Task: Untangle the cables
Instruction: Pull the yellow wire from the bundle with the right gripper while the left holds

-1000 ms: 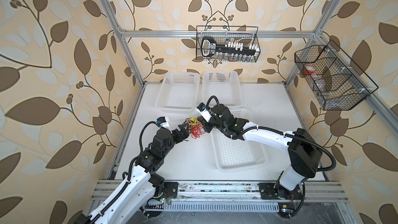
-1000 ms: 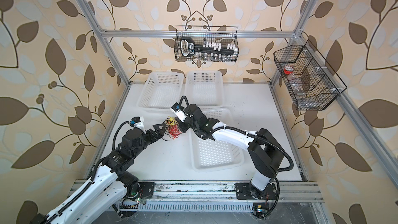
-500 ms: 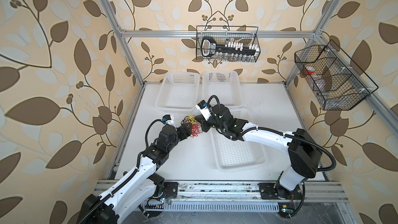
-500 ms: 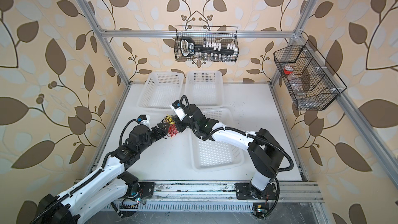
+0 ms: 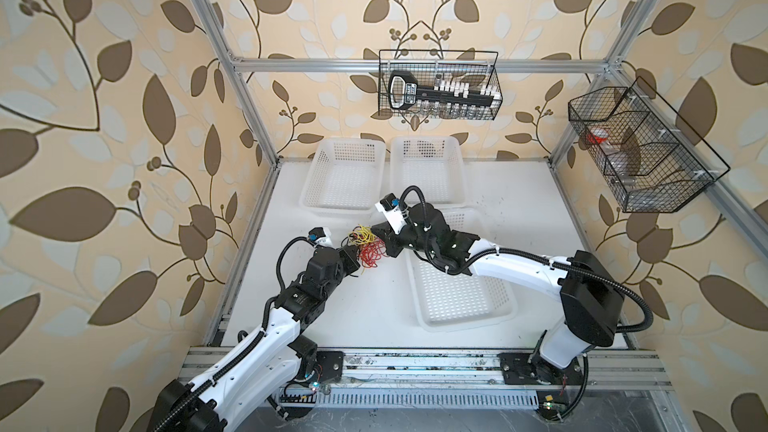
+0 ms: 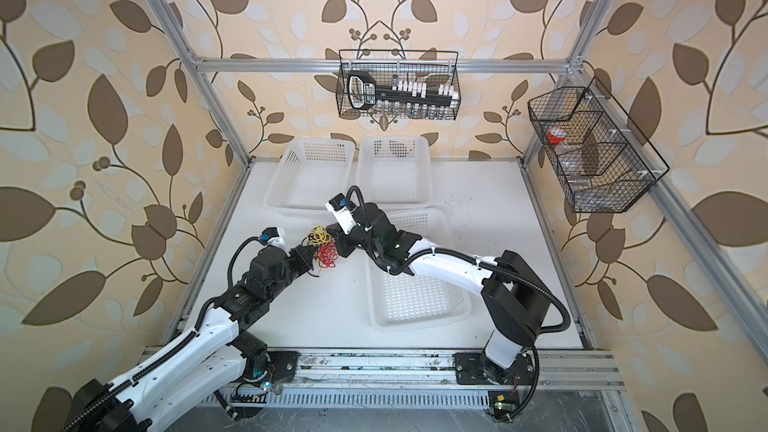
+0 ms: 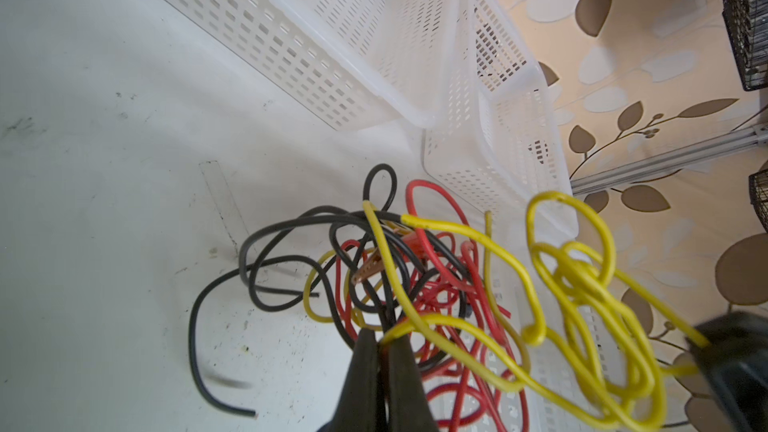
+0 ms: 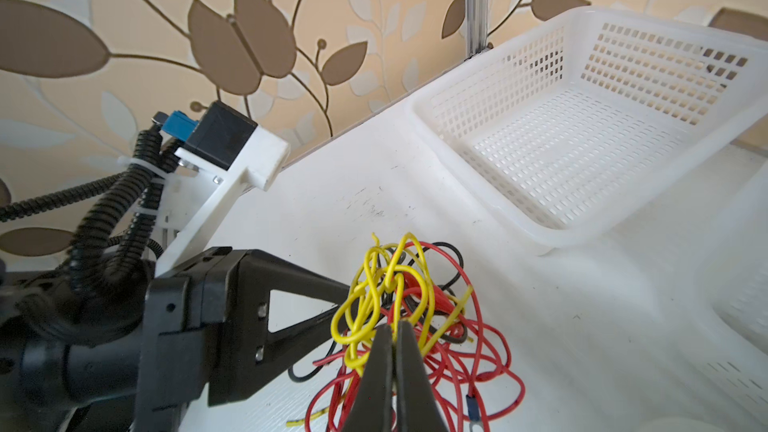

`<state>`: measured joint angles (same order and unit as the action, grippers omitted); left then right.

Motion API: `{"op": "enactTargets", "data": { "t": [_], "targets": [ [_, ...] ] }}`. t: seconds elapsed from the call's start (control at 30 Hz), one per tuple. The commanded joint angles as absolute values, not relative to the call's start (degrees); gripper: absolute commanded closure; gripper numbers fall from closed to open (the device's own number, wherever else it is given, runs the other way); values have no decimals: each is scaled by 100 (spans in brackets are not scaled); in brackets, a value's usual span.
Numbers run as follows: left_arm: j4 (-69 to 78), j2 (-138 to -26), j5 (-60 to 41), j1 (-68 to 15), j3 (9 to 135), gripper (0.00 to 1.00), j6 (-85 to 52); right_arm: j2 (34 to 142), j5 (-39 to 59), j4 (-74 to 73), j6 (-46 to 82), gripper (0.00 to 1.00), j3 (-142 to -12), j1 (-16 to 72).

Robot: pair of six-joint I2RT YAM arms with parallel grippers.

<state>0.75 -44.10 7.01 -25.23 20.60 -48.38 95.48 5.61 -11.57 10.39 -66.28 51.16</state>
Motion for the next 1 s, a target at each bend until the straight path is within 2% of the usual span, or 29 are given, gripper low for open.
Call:
{"op": "enactTargets", "data": {
  "t": [0.0, 0.13, 0.17, 0.23, 0.33, 0.37, 0.5, 0.8, 0.97],
  "targets": [
    [-462, -4481, 1181, -2531, 2215, 100, -4762, 9263, 42, -1287, 848, 100, -6588, 5089],
    [-436, -4382, 979, -2529, 2280, 100, -4519, 9344, -263, -1161, 655, 100, -6510, 5033],
    [-394, -4337, 900, -2530, 2297, 91, -4419, 9380, -266, -1160, 662, 100, -6491, 5004],
    [-272, -4210, 720, -2524, 2315, 57, -4255, 9471, -209, -1159, 689, 100, -6474, 4928],
    [-204, -4106, 632, -2525, 2351, 27, -4082, 9616, -137, -1145, 725, 100, -6478, 4877],
    [-230, -4096, 639, -2523, 2376, 23, -4045, 9658, -117, -1138, 733, 100, -6484, 4874],
    [-396, -4163, 694, -2527, 2511, 18, -3938, 9812, -67, -1160, 733, 100, -6512, 4869],
    [-233, -4388, 883, -2523, 2635, 19, -3804, 9820, 116, -1169, 590, 100, -6487, 4869],
    [-15, -4625, 682, -2524, 2650, 20, -3761, 9632, 435, -1226, 922, 100, -6497, 4775]
  ]
}}
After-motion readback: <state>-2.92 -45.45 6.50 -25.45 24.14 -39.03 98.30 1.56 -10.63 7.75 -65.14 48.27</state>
